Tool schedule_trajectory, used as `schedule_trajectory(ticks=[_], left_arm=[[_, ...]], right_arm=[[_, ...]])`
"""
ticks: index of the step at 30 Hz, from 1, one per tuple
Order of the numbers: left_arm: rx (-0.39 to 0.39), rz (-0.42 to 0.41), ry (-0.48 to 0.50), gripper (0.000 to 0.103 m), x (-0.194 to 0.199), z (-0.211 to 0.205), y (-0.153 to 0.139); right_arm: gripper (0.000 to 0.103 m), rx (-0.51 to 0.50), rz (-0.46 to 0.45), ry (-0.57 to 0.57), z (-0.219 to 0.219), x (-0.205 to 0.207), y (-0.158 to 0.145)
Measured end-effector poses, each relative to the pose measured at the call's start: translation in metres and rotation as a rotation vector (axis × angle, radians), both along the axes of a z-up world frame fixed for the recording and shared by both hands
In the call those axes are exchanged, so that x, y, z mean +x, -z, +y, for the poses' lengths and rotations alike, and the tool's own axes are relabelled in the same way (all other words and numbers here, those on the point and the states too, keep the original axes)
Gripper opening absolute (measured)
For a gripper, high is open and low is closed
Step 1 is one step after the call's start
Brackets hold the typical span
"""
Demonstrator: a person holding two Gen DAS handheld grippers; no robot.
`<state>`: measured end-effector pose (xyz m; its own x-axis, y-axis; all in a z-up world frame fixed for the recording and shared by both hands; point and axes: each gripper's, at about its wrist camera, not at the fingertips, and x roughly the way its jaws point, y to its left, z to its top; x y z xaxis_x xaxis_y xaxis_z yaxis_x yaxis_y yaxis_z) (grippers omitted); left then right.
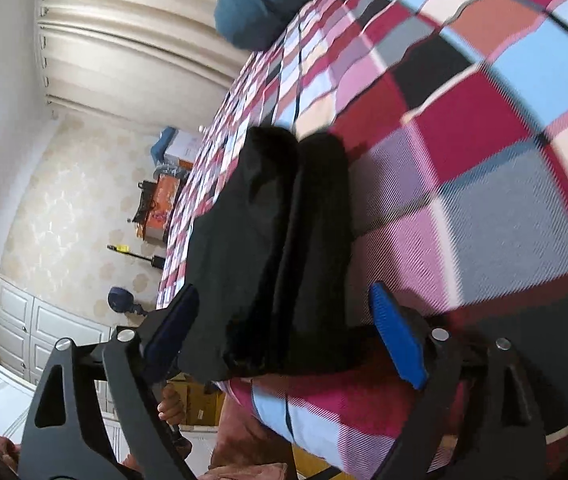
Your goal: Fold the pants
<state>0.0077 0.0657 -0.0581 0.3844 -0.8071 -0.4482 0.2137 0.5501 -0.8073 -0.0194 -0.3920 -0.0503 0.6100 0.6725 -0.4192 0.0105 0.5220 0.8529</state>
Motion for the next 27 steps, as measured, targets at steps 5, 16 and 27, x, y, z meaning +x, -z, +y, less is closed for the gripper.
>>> schedule_trajectory(ticks=[5, 16, 27], left_arm=[[0.030, -0.019, 0.042, 0.080, 0.044, -0.011, -0.003], [0.019, 0.003, 0.076, 0.081, 0.123, -0.042, 0.004], [-0.024, 0.026, 0.098, 0.078, 0.146, -0.047, 0.009]], right_arm=[[0.087, 0.027, -0.015, 0.012, -0.014, 0.027, 0.000], [0.088, 0.080, -0.015, -0.072, -0.001, 0.089, 0.006], [0.074, 0.008, -0.009, -0.113, 0.014, 0.106, 0.005]])
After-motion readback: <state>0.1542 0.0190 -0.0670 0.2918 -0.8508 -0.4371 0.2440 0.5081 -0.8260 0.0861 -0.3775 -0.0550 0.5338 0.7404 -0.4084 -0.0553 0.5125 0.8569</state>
